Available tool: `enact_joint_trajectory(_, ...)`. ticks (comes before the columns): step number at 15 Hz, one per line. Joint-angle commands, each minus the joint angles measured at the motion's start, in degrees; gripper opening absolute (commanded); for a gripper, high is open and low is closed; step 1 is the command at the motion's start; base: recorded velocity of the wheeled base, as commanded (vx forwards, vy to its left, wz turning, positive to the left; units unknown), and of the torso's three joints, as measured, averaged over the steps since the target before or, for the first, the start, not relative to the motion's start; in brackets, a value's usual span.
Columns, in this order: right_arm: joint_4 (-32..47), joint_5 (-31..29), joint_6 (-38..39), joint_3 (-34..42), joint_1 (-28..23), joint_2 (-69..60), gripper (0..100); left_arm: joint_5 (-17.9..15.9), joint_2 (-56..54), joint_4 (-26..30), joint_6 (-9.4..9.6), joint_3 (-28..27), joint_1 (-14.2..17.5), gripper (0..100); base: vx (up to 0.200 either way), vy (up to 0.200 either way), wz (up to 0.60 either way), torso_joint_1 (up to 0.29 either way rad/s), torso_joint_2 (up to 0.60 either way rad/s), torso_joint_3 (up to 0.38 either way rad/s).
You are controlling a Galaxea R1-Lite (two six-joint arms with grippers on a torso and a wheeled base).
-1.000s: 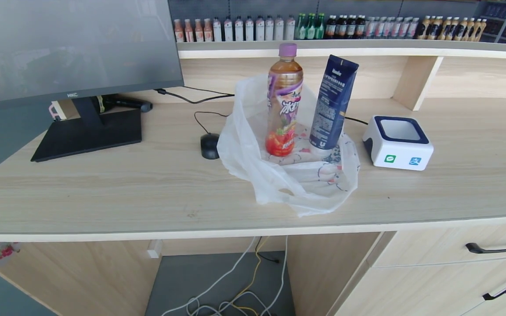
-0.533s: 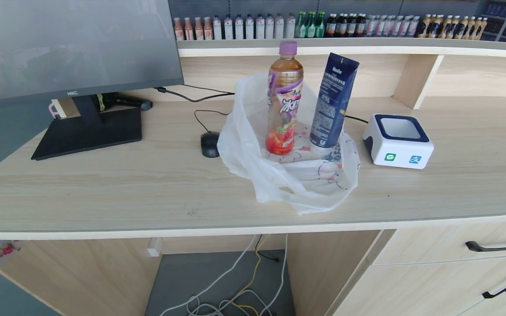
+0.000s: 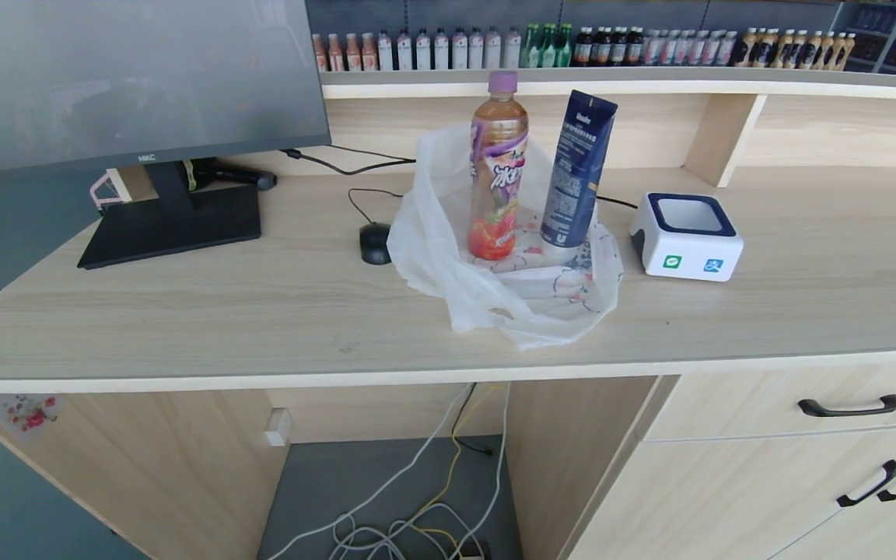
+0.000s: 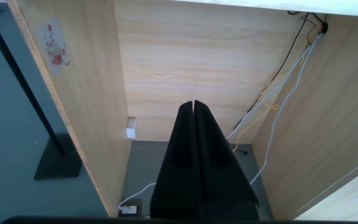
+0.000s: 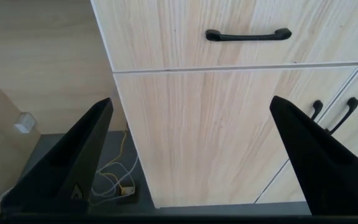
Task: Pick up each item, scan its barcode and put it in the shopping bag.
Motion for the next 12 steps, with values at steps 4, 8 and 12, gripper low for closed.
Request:
enact_joint_trajectory(4,-0.1,0.0,0.0,0.0,0.0,0.2,100,0.0,0.0,0.0,-0.15,0.0,0.0,0,0.0,-0.2,0.0,0.01,0.0,0.0)
enact_joint_trajectory(8,0.0,-0.1,0.1,0.0,0.0,0.2,100,0.0,0.0,0.0,-0.15,0.0,0.0,0,0.0,-0.2,0.0,0.004,0.0,0.002)
enact_joint_trajectory(12,-0.1,0.0,0.1,0.0,0.0,0.2,100,0.0,0.0,0.0,-0.24,0.0,0.0,0,0.0,-0.2,0.0,0.005,0.0,0.001)
